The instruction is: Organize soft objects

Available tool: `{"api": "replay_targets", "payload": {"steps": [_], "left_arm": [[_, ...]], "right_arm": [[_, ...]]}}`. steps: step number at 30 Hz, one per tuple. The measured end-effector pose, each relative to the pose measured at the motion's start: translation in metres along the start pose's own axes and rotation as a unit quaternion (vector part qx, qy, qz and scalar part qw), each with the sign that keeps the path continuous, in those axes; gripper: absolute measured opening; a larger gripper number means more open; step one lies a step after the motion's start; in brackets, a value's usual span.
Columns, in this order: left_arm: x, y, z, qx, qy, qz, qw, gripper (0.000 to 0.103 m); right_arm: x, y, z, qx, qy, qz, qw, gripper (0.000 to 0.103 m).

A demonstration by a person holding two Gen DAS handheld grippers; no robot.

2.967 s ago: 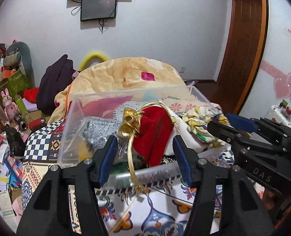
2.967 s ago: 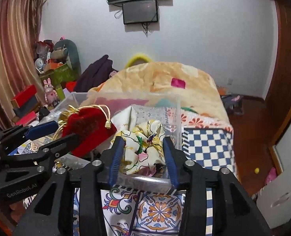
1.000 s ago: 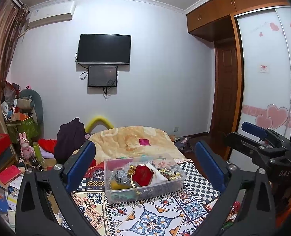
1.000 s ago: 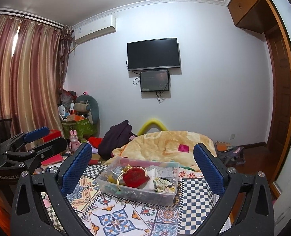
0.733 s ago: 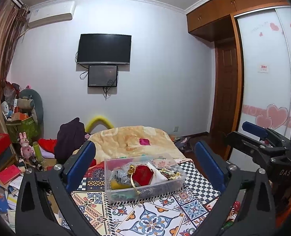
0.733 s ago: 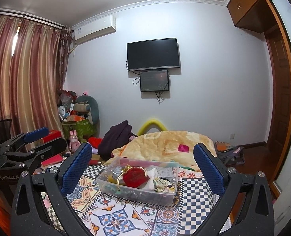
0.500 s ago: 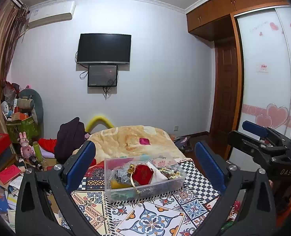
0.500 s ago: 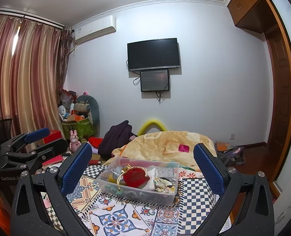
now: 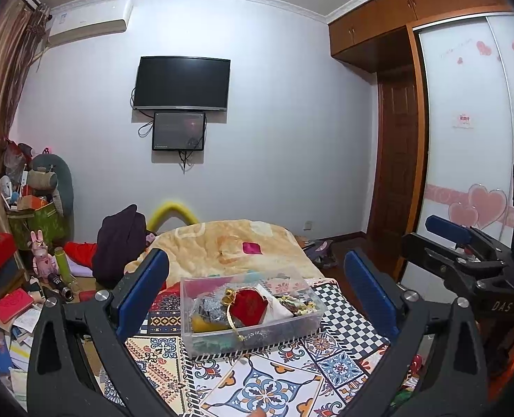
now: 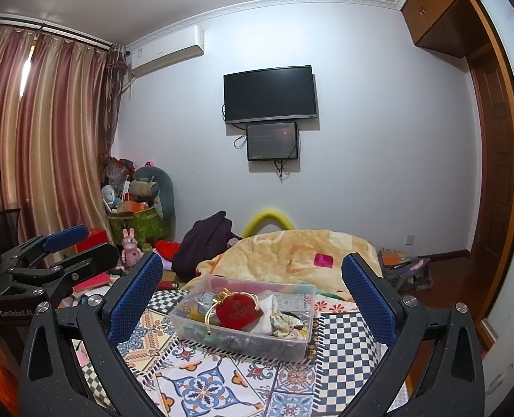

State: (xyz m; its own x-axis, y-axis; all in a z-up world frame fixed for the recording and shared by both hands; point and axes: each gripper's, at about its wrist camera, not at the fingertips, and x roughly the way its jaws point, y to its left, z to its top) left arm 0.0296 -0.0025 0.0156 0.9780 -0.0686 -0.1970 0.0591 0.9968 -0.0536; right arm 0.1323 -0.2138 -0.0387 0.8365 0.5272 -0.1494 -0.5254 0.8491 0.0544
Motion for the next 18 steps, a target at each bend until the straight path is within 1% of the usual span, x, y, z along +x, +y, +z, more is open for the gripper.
{"api": "replay_targets", "payload": {"steps": [7,18], "left_arm": [[0.0012,-0.0008,0.0003,0.002,0.003,-0.002,1.0,0.102],[0.0028,0.0021,0.0003,-0.007,0.011,-0.018,0.9998,0.102]], "right_arm": [[-0.0004,-0.0009,0.0003,0.0,0.0,-0.001,1.0,0.103],[0.0015,-0.0002,0.002,-0.004,0.005,0.0,1.0,0.103]]}}
